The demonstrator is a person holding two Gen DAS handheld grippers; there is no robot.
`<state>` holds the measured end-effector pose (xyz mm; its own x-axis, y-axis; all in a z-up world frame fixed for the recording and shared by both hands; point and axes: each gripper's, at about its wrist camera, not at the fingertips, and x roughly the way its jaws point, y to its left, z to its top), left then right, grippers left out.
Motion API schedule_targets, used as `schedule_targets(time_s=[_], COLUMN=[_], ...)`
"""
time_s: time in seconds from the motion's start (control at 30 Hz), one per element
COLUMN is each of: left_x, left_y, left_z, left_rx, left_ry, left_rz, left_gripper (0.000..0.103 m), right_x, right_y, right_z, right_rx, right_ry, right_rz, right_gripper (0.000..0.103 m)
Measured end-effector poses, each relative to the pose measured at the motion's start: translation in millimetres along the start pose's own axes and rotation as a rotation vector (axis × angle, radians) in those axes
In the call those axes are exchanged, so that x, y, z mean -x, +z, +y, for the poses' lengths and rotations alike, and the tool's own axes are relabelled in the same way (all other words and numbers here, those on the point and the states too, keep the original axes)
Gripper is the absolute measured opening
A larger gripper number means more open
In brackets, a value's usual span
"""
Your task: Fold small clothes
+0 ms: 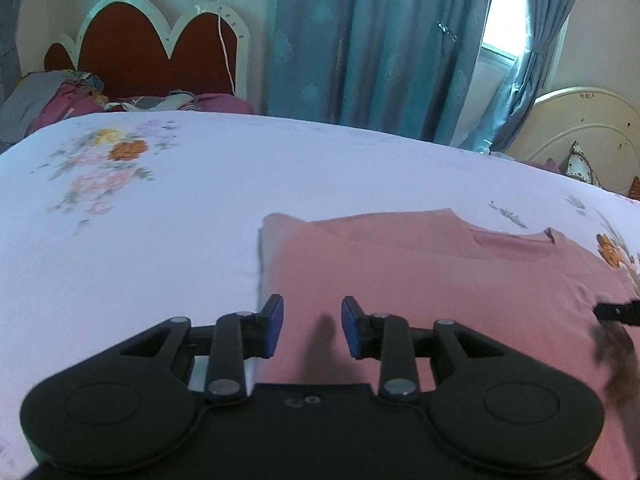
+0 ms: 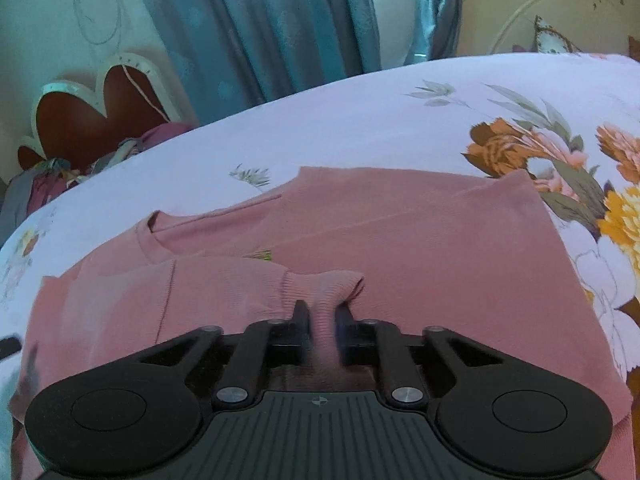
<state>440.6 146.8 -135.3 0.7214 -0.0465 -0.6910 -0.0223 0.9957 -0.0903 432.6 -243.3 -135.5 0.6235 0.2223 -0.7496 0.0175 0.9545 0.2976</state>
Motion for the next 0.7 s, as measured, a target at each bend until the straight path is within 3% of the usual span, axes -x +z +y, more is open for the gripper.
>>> schedule_targets(time_s=[0.07, 0.1, 0.13, 0.4, 0.53, 0.7], left_x=[-14, -19, -25, -42, -50, -48], left_y=[4, 5, 6, 8, 6, 7], left_z=[-2, -2, -2, 1, -1, -4], left_rx=[0.001, 0.0, -0.002, -0.001, -0.019, -0.029], left_ry=[-0.003, -0.004, -0.004, 0.025, 0.051, 0.055], left_rz=[0.009, 0.012, 0.015, 0.019, 0.015, 0.017], left_gripper=[0.032, 0.032, 0.032, 0.033, 0.036, 0.04], right_x=[-1, 0, 2, 31, -8, -1], right_y=[0, 1, 1, 10, 1, 2], right_z=[2, 3, 6, 15, 1, 0], right_rx=[0.001, 0.007, 0.018, 0.125, 0.095, 0.086], right_ry=[0.007, 0.014, 0.012, -0.049, -0.098, -0.103], right_rz=[-0.001, -0.006, -0.017, -0.199, -0.041, -0.08], right_gripper=[0.014, 0.008, 0.008, 0.008, 0.008, 0.008])
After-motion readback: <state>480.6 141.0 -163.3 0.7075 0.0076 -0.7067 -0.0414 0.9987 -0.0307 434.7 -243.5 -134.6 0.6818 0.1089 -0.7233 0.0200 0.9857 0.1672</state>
